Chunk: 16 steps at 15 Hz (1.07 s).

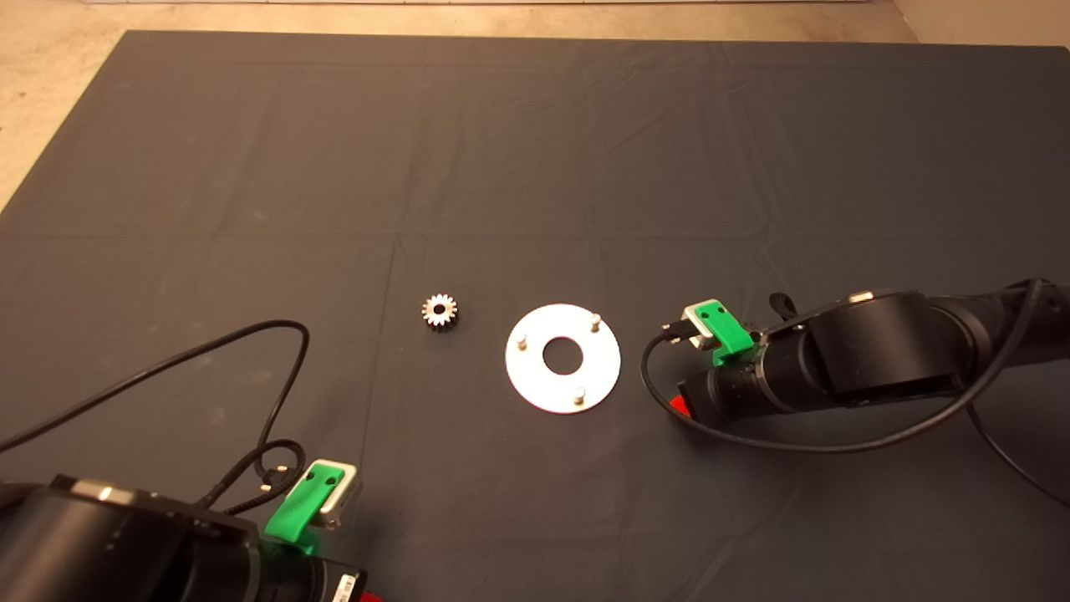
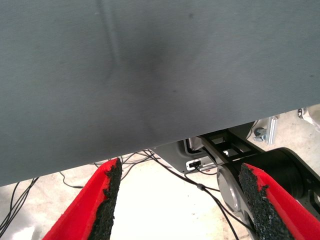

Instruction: Install three planetary gears onto the carrier pins

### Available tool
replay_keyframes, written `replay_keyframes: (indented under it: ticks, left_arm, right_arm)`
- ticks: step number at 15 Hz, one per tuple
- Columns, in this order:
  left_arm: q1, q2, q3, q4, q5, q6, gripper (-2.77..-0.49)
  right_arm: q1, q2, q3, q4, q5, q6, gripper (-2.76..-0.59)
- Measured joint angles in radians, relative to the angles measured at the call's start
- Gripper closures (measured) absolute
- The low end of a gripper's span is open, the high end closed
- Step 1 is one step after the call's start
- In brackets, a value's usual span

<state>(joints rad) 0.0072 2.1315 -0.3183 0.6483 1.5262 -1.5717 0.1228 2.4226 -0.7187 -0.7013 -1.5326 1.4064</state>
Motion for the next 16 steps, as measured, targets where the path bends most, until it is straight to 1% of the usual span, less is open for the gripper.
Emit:
replay_keyframes:
  ticks: [2,3,5,6,8,9,12,16]
  left_arm:
    - [0.0,-0.011,0.0,0.0,0.001,0.001,-1.63]
    - [0.0,-0.013,0.0,0.0,0.0,0.001,-1.63]
    - [0.0,-0.012,0.0,0.0,0.0,0.001,-1.63]
    - [0.0,-0.013,0.0,0.0,0.0,0.001,-1.63]
    - [0.0,-0.013,0.0,0.0,0.0,0.002,-1.63]
    - [0.0,-0.013,0.0,0.0,0.0,0.002,-1.63]
    - [0.0,-0.021,0.0,0.0,0.0,0.003,-1.63]
    - [0.0,-0.021,0.0,0.0,0.0,0.006,-1.63]
  right_arm:
    - [-0.01,0.001,-0.005,-0.002,-0.001,-0.008,-1.54]
    - [-0.012,0.002,-0.005,-0.002,0.001,-0.011,-1.46]
    - [-0.012,0.002,-0.006,-0.003,0.0,-0.015,-1.4]
    - [-0.012,0.002,-0.007,-0.003,0.0,-0.015,-1.31]
    - [-0.012,0.002,-0.008,-0.003,0.0,-0.018,-1.28]
    - [-0.012,0.002,-0.008,-0.003,0.001,-0.02,-1.19]
    - [-0.013,0.002,-0.009,-0.003,0.0,-0.02,-1.16]
    - [-0.013,0.002,-0.009,-0.004,0.0,-0.02,-1.1]
